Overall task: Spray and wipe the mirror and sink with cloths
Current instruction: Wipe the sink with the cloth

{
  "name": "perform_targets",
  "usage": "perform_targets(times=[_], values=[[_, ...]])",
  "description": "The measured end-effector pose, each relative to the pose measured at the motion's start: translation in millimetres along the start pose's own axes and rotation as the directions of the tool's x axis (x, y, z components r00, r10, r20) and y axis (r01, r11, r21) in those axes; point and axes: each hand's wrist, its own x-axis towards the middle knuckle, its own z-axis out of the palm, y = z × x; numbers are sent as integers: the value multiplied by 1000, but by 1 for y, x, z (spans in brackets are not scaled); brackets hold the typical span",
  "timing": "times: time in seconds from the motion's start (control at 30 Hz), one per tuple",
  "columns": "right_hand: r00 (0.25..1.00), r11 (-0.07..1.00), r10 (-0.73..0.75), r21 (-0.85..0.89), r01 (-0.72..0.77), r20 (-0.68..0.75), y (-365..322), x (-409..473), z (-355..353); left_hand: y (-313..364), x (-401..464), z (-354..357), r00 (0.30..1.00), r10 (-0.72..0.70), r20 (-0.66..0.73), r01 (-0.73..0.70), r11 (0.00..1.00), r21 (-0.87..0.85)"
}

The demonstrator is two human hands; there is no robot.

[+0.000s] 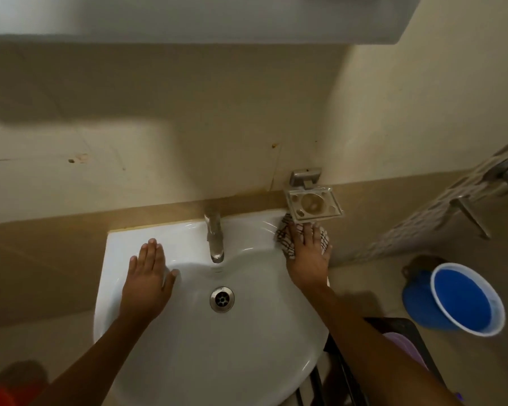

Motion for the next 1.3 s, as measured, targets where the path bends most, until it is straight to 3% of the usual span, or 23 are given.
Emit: perform_targets(times=[0.1,0.37,0.7,0.87,1.07,1.17,1.3], values=[[998,997,68,22,-67,-11,-30,12,0,-3,1,-3,1000,23,2,-22,1000,-8],[943,944,-327,16,329,-51,-97,1,20,-11,1,-9,999,48,18,-48,998,-40],[882,883,-444,93,460,-156,-103,-43,27,-37,-11,-30,1000,-2,7,3,996,-88],[861,842,-499,179,509,-101,-130,-67,38,-58,-22,-37,999,-34,-21,31,993,-118],[740,737,-673,77,671,-7,-183,-71,49,-74,-31,-35,997,-76,-22,72,985,-155],[770,768,-638,83,635,13,-214,-49,46,-80,-32,-34,997,-72,-17,68,982,-177],[900,894,-436,116,434,-2,-238,-25,42,-86,-33,-33,998,-57,-17,53,982,-178]])
